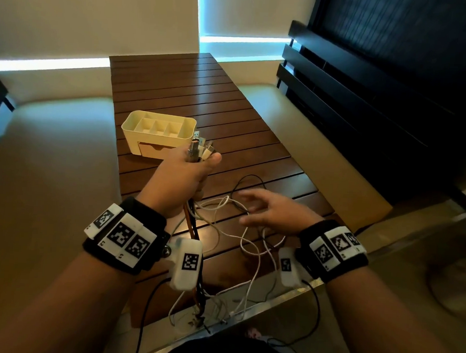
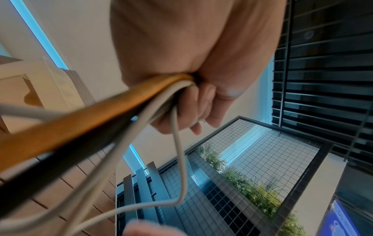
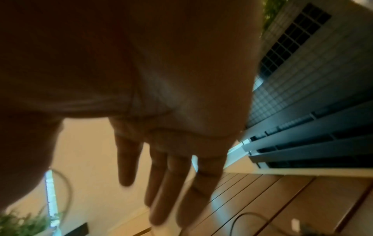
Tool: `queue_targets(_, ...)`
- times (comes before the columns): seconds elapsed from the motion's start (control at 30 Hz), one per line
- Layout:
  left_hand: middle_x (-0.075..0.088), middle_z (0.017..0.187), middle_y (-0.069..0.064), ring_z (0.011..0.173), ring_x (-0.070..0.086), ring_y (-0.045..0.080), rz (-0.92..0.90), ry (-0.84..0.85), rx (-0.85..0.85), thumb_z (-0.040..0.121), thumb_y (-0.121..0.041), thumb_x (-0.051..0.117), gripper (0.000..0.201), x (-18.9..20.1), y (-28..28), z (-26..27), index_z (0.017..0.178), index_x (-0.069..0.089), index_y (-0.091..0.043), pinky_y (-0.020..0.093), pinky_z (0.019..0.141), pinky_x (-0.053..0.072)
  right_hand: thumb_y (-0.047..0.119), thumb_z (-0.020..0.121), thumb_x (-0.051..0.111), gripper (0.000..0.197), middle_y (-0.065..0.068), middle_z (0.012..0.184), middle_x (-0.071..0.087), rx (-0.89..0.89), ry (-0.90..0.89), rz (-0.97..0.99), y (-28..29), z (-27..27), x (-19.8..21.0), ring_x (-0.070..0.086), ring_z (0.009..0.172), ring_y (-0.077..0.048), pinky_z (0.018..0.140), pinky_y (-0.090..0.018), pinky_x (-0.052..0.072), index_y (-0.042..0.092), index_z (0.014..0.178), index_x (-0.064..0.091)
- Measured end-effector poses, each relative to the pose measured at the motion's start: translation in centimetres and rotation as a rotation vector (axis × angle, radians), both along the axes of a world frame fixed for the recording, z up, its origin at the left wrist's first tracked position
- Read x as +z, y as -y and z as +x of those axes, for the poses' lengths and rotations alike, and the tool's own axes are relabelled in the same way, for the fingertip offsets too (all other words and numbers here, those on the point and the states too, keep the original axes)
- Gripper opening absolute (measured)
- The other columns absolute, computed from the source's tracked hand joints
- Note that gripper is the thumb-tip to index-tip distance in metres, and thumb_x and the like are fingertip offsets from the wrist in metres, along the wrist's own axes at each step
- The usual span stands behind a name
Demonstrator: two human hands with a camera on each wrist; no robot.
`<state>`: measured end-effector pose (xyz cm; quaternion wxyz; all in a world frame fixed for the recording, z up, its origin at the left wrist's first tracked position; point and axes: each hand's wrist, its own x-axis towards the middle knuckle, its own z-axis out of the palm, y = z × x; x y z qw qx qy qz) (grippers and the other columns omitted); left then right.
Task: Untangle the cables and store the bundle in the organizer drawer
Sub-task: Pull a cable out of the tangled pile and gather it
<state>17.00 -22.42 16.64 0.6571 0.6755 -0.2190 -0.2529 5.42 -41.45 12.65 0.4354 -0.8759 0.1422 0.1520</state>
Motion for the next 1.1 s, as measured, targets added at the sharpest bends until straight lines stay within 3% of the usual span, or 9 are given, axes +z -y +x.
queue_targets(0.13,0.027,0.061,-0.001,0.046,0.025,0.011,-0.038,-0.011,-0.014,0.1,-0.019,0.059,0.013,-0.2,0.8,-0.3,0.099,0.048,-0.012,0.023,0.043,0.025,0.026,0.093,0.067,0.052,0.01,0.137,0.057,0.072,0.077,0.233,-2.4,0.3,0.0,0.056,0.122,-0.008,0.105,-0.036,0.048,0.051,0.134,0.048)
queue_targets(0.23,0.027,0.062,-0.002,0.046,0.025,0.01,-0.078,-0.03,0.004,0.1,-0.02,0.057,0.012,-0.4,1.0,-0.2,0.108,0.051,-0.013,0.023,0.042,0.026,0.015,0.099,0.056,0.033,0.002,0.126,0.066,0.224,-0.186,0.326,-3.1,-0.2,-0.2,0.065,0.11,-0.014,0.095,-0.037,0.053,0.031,0.128,0.058)
queue_targets(0.37,0.025,0.062,-0.001,0.047,0.022,0.011,-0.127,-0.036,0.013,0.101,-0.021,0.055,0.011,-0.7,1.1,-0.3,0.106,0.049,-0.013,0.023,0.044,0.024,0.007,0.096,0.057,0.054,0.004,0.13,0.064,0.24,-0.299,0.217,-1.9,-0.3,0.5,0.066,0.101,-0.009,0.086,-0.03,0.055,0.028,0.144,0.045)
queue_targets(0.47,0.025,0.064,0.001,0.05,0.022,0.013,-0.141,-0.038,0.027,0.101,-0.025,0.056,0.014,-0.9,1.4,-0.3,0.106,0.049,-0.013,0.027,0.048,0.024,0.008,0.093,0.058,0.074,0.004,0.134,0.06,0.171,-0.188,-0.086,-0.3,0.3,2.2,0.063,0.104,-0.011,0.083,-0.026,0.055,0.04,0.152,0.026)
queue_targets(0.57,0.033,0.063,0.001,0.052,0.033,0.015,-0.085,0.024,0.049,0.101,-0.029,0.055,0.019,-1.1,2.1,-0.3,0.095,0.051,-0.012,0.03,0.052,0.035,0.012,0.094,0.055,0.065,0.007,0.133,0.06,0.012,0.129,-0.197,1.1,1.2,3.2,0.061,0.102,-0.006,0.083,-0.024,0.053,0.036,0.15,0.034)
queue_targets(0.67,0.049,0.06,0.0,0.055,0.053,0.015,-0.022,0.049,0.04,0.102,-0.03,0.054,0.023,-1.5,3.0,-0.8,0.088,0.055,-0.012,0.037,0.062,0.049,-0.001,0.09,0.05,0.061,0.009,0.134,0.06,-0.079,0.445,0.123,1.4,2.2,3.9,0.06,0.117,-0.004,0.098,-0.033,0.052,0.028,0.144,0.047)
queue_targets(0.8,0.055,0.067,0.004,0.06,0.062,0.021,-0.022,-0.038,0.02,0.101,-0.029,0.054,0.022,-1.7,4.0,-1.5,0.11,0.057,-0.009,0.032,0.06,0.055,-0.011,0.086,0.045,0.063,0.003,0.136,0.06,0.096,0.439,0.435,1.2,2.6,4.5,0.058,0.125,-0.011,0.099,-0.038,0.053,0.019,0.141,0.053)
queue_targets(1.0,0.039,0.057,-0.006,0.047,0.036,0.011,-0.003,0.016,0.09,0.101,-0.032,0.054,0.025,-1.6,4.3,-1.3,0.085,0.047,-0.015,0.028,0.046,0.036,0.011,0.098,0.056,0.013,-0.011,0.111,0.07,-0.509,0.368,0.3,7.3,3.6,-1.8,0.068,0.088,-0.015,0.07,-0.029,0.055,0.017,0.098,0.068)
queue_targets(1.1,0.034,0.055,-0.005,0.047,0.029,0.012,-0.014,0.011,0.108,0.103,-0.03,0.052,0.031,-1.5,4.5,-1.4,0.075,0.044,-0.019,0.027,0.047,0.026,0.013,0.095,0.06,0.01,-0.011,0.104,0.068,-0.619,0.062,0.108,11.8,3.0,-8.4,0.062,0.09,-0.021,0.081,-0.039,0.055,0.018,0.087,0.064)
